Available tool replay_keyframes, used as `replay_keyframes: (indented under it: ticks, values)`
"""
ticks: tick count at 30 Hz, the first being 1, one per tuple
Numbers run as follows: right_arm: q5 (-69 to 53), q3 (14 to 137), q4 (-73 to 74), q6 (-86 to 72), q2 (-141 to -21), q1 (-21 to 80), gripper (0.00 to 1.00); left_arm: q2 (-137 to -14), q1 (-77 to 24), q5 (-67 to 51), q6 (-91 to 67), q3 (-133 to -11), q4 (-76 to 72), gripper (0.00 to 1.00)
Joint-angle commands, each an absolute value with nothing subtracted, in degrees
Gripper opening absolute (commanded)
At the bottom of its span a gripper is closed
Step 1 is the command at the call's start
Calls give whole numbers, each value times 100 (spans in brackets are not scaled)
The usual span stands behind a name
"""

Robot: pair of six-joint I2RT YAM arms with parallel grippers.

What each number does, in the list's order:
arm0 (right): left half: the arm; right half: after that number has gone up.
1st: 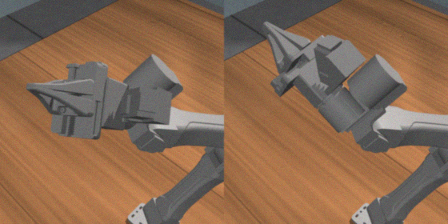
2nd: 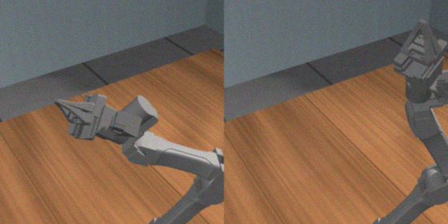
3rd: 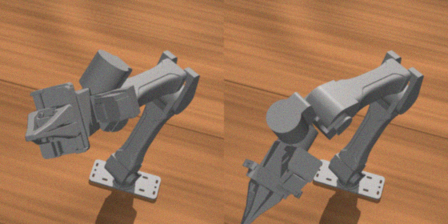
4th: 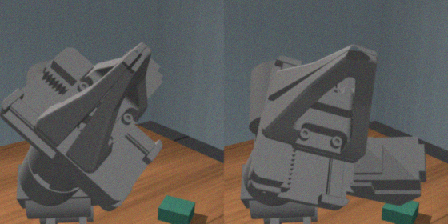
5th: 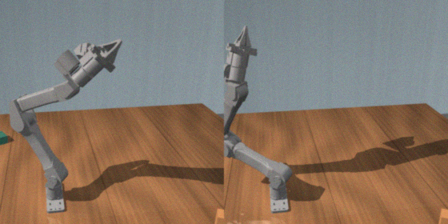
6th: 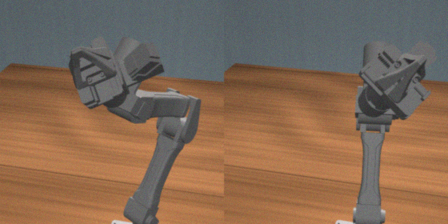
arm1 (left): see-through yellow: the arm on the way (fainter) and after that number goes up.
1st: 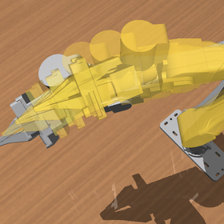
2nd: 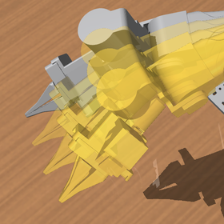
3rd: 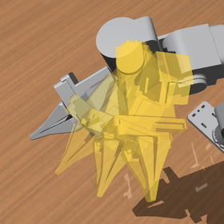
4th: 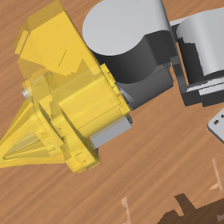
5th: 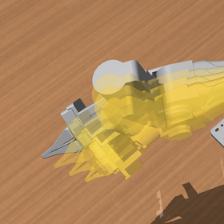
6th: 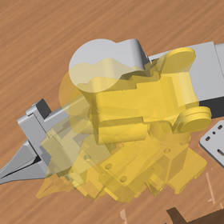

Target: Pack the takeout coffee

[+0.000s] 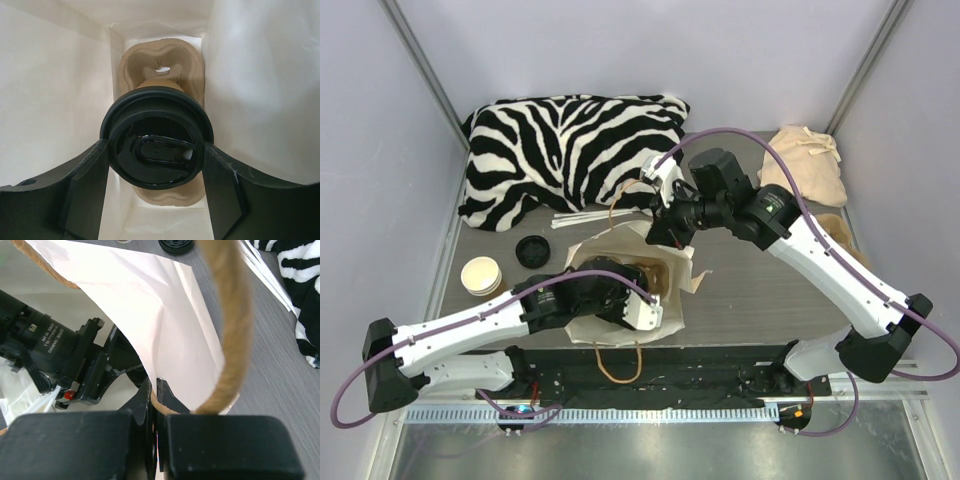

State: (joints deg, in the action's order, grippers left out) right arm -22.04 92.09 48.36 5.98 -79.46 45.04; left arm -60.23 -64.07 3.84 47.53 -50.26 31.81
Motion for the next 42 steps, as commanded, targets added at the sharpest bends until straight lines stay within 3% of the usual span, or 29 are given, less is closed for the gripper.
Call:
replay_keyframes:
  ticks: [1,22,34,42]
  values:
    - [-2355,9202,4606,466,-7717,4544,1,-6029,-6434,553,4852,-4896,2427,6]
    - [-2408,9158,4483,97,-7901,4544,1,-6478,-6442,501,4421,-5572,2188,5]
    - [-2013,9114,4395,123,-7849,4544,1,-6188,-6636,677,4614,-5607,2759,5]
    - [-1495,9088,4289,246,-7787,4737,1,-6301,-6644,581,4605,-6248,3383,6]
